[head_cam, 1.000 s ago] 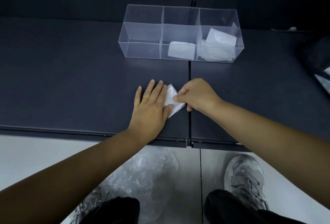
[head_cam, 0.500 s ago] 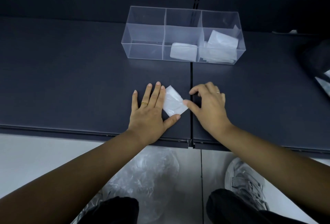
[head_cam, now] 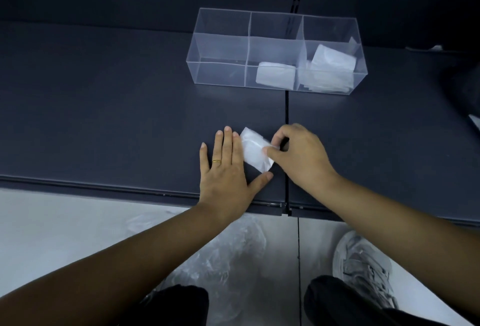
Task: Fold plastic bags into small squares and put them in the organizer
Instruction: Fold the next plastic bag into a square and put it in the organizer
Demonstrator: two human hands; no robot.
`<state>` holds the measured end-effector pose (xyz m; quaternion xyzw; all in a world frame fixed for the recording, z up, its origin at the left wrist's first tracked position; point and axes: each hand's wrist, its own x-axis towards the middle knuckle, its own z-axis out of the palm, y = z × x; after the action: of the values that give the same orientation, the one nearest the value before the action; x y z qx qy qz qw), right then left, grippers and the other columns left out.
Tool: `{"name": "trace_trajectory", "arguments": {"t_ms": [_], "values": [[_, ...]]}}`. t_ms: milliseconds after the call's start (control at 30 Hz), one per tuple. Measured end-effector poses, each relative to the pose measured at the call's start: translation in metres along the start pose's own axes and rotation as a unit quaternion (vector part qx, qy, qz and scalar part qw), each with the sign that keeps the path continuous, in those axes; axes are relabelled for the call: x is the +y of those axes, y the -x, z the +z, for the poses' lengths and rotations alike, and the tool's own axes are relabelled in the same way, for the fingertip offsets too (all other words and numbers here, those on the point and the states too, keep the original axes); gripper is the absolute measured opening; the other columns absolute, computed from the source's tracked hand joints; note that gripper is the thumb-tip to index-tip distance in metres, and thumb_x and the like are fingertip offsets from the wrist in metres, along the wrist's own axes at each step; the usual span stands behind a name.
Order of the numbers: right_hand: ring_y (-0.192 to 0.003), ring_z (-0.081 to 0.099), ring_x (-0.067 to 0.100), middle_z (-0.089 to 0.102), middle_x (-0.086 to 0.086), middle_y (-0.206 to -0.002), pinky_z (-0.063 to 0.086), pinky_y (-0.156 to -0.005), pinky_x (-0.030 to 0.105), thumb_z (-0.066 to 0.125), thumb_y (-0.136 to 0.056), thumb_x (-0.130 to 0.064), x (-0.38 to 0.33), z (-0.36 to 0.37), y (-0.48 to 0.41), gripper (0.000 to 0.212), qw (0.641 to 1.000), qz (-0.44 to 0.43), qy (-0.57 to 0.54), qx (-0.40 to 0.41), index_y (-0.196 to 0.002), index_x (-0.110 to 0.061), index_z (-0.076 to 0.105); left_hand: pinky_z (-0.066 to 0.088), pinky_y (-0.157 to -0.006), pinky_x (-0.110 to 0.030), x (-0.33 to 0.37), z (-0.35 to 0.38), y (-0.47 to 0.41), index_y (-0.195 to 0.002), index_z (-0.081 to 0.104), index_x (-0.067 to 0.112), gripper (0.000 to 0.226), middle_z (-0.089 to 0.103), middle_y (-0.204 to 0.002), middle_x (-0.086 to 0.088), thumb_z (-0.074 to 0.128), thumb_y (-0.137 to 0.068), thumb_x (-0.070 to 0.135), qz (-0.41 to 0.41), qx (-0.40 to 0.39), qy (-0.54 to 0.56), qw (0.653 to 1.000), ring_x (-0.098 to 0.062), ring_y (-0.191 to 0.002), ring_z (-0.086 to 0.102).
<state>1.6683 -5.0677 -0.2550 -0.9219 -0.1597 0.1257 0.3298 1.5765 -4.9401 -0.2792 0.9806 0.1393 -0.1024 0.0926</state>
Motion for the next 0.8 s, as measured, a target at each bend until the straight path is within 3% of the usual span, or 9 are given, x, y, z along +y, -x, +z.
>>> {"name": "trace_trajectory", "arguments": {"t_ms": [67,167,300,333,400,500,567,667,800], "values": [[-0.061,0.054,0.001,0.061,-0.011,-0.072,0.044,-0.060,0.019,0.074,-0.077,-0.018,-0.005,-0.006,-0.001,0.020,0.994,0.032,-0.098,-0.030,-0.069,-0.024,0.057,-0.016,-0.115,-0.041,0.001,-0.003,0.011,-0.150,-0.014,0.011,0.103,-0.020,-0.159,-0.005,0.005,-0.074,0.078,-0.003,-0.011,0.050,0.999,-0.016,-0.144,-0.023],[-0.059,0.052,0.004,0.061,-0.005,-0.069,0.043,-0.058,0.019,0.074,-0.075,-0.006,-0.013,-0.016,0.001,0.024,0.979,0.018,-0.182,-0.090,-0.075,-0.021,0.055,-0.005,-0.120,-0.042,-0.001,-0.018,0.017,-0.152,0.003,0.011,0.111,0.000,-0.161,-0.004,0.027,-0.070,0.081,-0.022,-0.027,0.240,0.970,-0.017,-0.148,-0.006],[-0.062,0.052,0.005,0.064,-0.001,-0.076,0.044,-0.060,0.019,0.073,-0.076,-0.003,-0.029,-0.038,0.009,0.030,0.968,-0.116,-0.165,-0.148,-0.083,-0.024,0.054,0.028,-0.107,-0.019,-0.020,-0.054,0.003,-0.152,0.003,0.032,0.126,0.024,-0.154,0.015,0.071,-0.053,0.068,-0.044,-0.093,0.526,0.844,-0.002,-0.140,0.023],[-0.064,0.055,0.008,0.065,-0.001,-0.078,0.045,-0.061,0.019,0.074,-0.077,-0.004,-0.033,-0.043,0.011,0.030,0.965,-0.140,-0.161,-0.153,-0.085,-0.026,0.055,0.035,-0.099,-0.014,-0.026,-0.060,-0.001,-0.150,0.014,0.034,0.117,0.039,-0.145,0.019,0.077,-0.055,0.060,-0.028,-0.122,0.545,0.829,0.002,-0.133,0.036],[-0.071,0.060,0.012,0.066,-0.006,-0.079,0.048,-0.067,0.022,0.076,-0.077,-0.006,-0.038,-0.052,0.011,0.033,0.962,-0.158,-0.163,-0.155,-0.089,-0.029,0.056,0.047,-0.082,-0.012,-0.032,-0.065,-0.007,-0.130,0.054,0.025,0.075,0.066,-0.117,0.012,0.081,-0.062,0.041,0.003,-0.145,0.585,0.798,-0.003,-0.108,0.061],[-0.069,0.057,0.011,0.067,-0.007,-0.072,0.046,-0.071,0.021,0.078,-0.077,-0.010,-0.037,-0.057,0.004,0.025,0.961,-0.101,-0.218,-0.138,-0.093,-0.024,0.064,0.052,-0.072,-0.016,-0.030,-0.067,-0.009,-0.098,0.073,0.017,0.032,0.075,-0.096,0.000,0.077,-0.068,0.027,-0.004,-0.102,0.654,0.749,-0.013,-0.090,0.071],[-0.069,0.055,0.012,0.065,-0.005,-0.069,0.047,-0.070,0.020,0.077,-0.077,-0.012,-0.033,-0.056,0.001,0.011,0.961,-0.049,-0.243,-0.126,-0.082,-0.017,0.069,0.052,-0.069,-0.015,-0.029,-0.067,-0.009,-0.091,0.075,0.017,0.022,0.076,-0.092,-0.001,0.076,-0.071,0.025,-0.011,-0.067,0.666,0.742,-0.013,-0.086,0.072],[-0.068,0.058,0.007,0.069,-0.004,-0.072,0.050,-0.070,0.018,0.078,-0.076,-0.015,-0.033,-0.062,-0.011,0.009,0.969,-0.021,-0.219,-0.108,-0.073,-0.018,0.070,0.050,-0.067,-0.012,-0.033,-0.071,-0.014,-0.079,0.075,0.017,0.003,0.075,-0.081,0.000,0.074,-0.079,0.019,-0.021,0.004,0.651,0.758,-0.008,-0.074,0.070],[-0.065,0.061,-0.005,0.068,-0.013,-0.068,0.051,-0.067,0.009,0.081,-0.075,-0.023,-0.035,-0.090,-0.073,0.013,0.981,0.008,-0.192,0.007,-0.070,-0.024,0.069,0.048,-0.065,-0.009,-0.048,-0.069,-0.016,-0.066,0.074,0.026,0.017,0.072,-0.069,0.003,0.074,-0.080,0.016,-0.035,0.077,0.608,0.789,-0.003,-0.064,0.065]]}}
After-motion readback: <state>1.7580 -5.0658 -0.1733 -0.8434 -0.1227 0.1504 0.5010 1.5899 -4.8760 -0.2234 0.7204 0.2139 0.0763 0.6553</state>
